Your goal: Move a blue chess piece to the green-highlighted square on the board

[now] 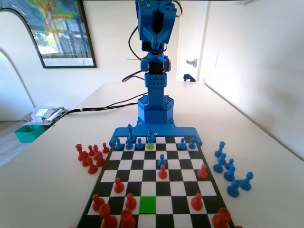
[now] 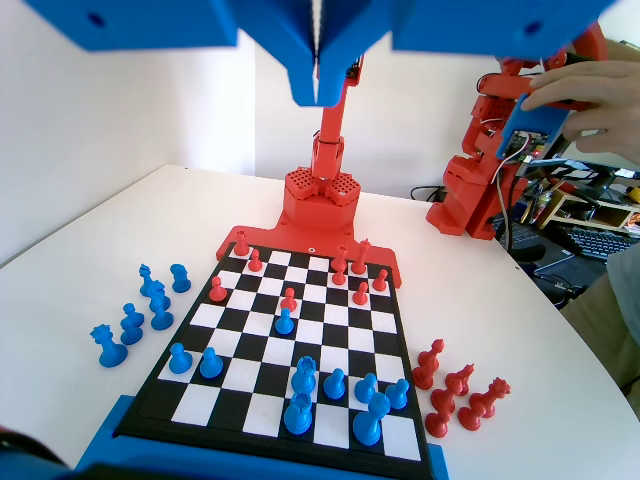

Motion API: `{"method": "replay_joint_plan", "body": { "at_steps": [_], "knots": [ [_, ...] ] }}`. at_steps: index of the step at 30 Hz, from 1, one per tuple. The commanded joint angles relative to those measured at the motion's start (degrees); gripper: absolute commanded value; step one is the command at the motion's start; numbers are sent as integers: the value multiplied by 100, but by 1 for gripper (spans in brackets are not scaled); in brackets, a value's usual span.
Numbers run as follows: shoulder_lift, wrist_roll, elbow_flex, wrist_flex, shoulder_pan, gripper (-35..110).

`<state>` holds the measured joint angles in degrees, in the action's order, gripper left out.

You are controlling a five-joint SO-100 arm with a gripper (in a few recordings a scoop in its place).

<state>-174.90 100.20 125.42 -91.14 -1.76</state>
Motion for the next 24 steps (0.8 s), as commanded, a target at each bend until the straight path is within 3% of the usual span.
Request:
{"method": "replay_joint_plan", "body": {
  "at_steps": [1, 24],
  "knots": [
    [-18, 70, -62, 97, -44, 1],
    [-18, 220, -88, 97, -26, 1]
  ]
}}
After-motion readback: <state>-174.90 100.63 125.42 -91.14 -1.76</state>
